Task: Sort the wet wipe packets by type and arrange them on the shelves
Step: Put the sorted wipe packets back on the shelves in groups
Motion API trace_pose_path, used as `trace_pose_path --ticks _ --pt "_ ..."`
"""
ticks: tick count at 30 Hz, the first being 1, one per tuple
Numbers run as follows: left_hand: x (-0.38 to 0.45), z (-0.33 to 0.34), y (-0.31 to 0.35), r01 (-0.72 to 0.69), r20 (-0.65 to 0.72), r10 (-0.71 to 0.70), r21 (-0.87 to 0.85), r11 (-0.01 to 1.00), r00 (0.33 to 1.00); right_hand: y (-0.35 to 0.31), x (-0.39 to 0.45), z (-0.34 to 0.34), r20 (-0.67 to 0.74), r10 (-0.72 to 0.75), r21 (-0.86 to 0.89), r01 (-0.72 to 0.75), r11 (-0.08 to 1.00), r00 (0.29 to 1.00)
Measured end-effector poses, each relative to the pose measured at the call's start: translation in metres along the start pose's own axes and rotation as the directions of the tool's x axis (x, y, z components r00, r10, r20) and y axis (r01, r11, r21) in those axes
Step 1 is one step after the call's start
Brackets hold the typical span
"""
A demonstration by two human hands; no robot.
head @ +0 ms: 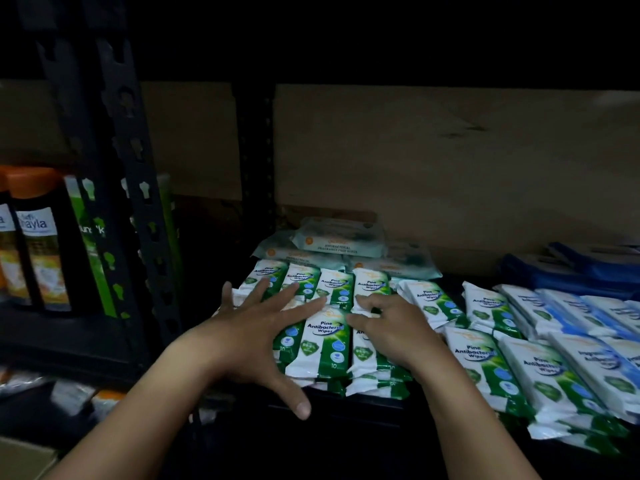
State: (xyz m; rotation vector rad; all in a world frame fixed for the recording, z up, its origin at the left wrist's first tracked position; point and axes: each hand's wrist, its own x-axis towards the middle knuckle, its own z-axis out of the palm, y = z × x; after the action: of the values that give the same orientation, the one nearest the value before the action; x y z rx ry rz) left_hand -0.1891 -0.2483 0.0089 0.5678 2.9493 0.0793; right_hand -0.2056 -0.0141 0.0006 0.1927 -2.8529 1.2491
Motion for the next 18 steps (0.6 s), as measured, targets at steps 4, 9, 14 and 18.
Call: trace_pose_path --ticks 4,9,14,18 --pt "0.003 0.009 -0.002 -0.01 -0.018 0.011 0.016 1.0 1.0 0.006 -0.001 0.004 -0.085 -0.028 0.026 0.03 0.999 0.996" --pt "0.005 0.011 -0.003 0.001 -0.013 -0.001 0.02 1.0 1.0 0.007 0.0 0.007 -0.128 -0.006 0.095 0.019 0.995 0.992" --pt "0.003 -0.003 -0.006 -0.013 0.043 0.017 -0.094 0.996 0.999 0.007 0.002 0.001 -0.082 0.07 0.261 -0.046 0.964 0.994" --pt "0.01 -0.006 -0.007 0.015 -0.01 -0.016 -0.065 0.998 1.0 0.004 0.001 0.0 -0.005 0.18 0.417 -0.161 0.894 0.984"
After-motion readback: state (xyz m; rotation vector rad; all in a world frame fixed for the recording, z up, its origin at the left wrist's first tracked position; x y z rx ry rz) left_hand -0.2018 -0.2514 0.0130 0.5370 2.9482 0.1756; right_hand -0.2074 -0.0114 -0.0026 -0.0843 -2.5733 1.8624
